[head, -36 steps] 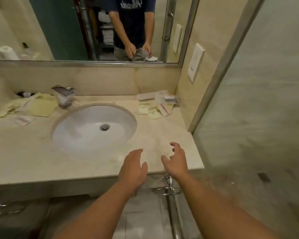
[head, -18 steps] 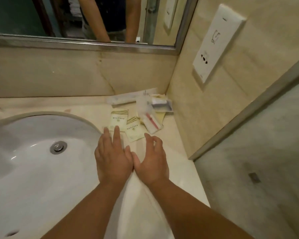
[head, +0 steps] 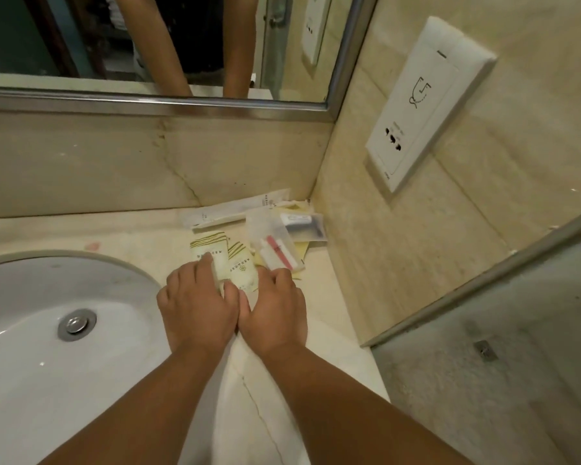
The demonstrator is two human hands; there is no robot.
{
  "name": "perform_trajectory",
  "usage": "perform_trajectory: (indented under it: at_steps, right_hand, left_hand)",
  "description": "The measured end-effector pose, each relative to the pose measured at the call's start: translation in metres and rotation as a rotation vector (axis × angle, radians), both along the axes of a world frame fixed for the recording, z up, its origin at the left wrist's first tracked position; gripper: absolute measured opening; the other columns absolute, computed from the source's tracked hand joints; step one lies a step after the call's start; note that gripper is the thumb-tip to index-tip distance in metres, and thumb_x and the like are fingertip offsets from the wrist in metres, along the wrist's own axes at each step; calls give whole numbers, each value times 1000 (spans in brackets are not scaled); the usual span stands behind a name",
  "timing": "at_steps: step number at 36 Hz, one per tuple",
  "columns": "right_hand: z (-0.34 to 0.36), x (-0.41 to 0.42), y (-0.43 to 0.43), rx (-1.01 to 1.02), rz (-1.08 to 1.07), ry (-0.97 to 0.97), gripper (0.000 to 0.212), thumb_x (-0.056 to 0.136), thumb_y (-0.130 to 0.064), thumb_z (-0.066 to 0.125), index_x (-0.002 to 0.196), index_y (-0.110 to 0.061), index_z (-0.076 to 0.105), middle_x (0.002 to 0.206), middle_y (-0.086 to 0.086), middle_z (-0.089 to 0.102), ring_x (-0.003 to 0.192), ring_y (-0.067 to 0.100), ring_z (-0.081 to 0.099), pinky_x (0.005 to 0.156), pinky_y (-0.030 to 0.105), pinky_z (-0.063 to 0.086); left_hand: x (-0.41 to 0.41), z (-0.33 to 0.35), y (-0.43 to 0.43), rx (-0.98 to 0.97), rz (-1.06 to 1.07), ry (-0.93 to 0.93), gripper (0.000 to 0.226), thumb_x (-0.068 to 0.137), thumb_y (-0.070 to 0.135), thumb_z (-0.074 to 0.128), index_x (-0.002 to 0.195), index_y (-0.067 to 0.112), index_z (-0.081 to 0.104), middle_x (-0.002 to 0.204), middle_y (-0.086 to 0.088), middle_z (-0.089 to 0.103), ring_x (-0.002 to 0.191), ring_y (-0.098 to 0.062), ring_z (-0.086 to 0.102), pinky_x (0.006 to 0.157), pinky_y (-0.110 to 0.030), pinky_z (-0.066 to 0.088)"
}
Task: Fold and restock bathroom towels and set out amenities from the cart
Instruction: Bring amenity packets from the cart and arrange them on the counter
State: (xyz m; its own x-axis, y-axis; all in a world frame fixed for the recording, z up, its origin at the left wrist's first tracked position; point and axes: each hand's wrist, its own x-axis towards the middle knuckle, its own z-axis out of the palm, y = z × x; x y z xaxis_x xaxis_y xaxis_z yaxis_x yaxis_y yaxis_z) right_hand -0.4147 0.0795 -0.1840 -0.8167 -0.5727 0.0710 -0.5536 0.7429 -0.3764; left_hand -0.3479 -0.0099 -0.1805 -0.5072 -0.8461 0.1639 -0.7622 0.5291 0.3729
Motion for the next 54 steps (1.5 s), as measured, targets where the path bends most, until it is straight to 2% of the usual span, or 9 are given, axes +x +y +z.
perform_trajectory:
  at_steps: [9,20,25,28,31,37,43,48,54]
  right_hand:
    - [-4,-8,-17,-21,-58,-4,47,97,-59,42,129,-28,57,121,-8,59,112,16,57,97,34,43]
    - [0,-12,-26,-30,-53,8,19,102,-40,52,102,-24,62,98,-3,63,93,22,59,84,37,45]
    - [0,-4,-23,0,-87,-6,20,102,-32,54,117,-24,63,108,-2,62,101,21,57,89,33,44]
    - [0,10,-19,-32,-194,-61,24,103,-30,53,125,-26,62,114,-4,56,101,17,56,91,29,47]
    - [2,29,-14,-123,-363,-145,8,103,-24,55,100,-24,62,106,-7,47,89,11,56,86,28,53]
    - [20,61,-9,-405,-583,-362,33,102,-10,49,75,-28,42,84,-6,54,84,22,53,74,35,44]
    - [86,76,8,-727,-638,-487,25,108,-20,46,83,-17,47,75,-4,53,66,9,45,61,19,38]
    - [156,89,34,-979,-634,-434,20,102,-26,60,83,-28,58,77,-8,61,71,8,54,74,35,50]
    - [254,110,78,-1211,-596,-289,11,96,-14,70,87,-12,66,74,-4,64,67,7,56,68,28,50]
  left_hand:
    - [-8,-8,-7,-85,7,-1,10,96,25,60,97,18,66,98,-5,58,93,-28,49,79,-43,39]
    - [-12,-13,-8,4,18,119,6,96,13,53,91,17,53,95,-6,56,91,-29,48,79,-43,38]
    - [-6,-12,-10,140,3,177,8,94,12,50,90,19,50,91,-2,56,90,-27,49,83,-45,41]
    - [2,-5,-11,269,-20,302,17,96,10,48,85,21,42,79,-1,55,76,-28,49,74,-43,42]
    - [23,-4,-9,383,-56,350,18,102,13,46,92,24,37,76,-7,60,69,-32,51,61,-37,40]
    - [56,36,-1,571,-99,417,9,108,15,40,100,15,42,77,-1,58,66,-20,54,56,-37,43]
    - [64,100,7,632,-165,554,11,108,15,41,98,17,46,81,1,62,72,-17,59,54,-32,39]
    - [67,164,25,650,-227,682,19,106,15,43,90,24,44,77,3,66,70,-20,63,57,-33,42]
    - [76,241,60,698,-341,827,20,106,18,44,87,26,46,70,0,68,60,-26,65,55,-44,51]
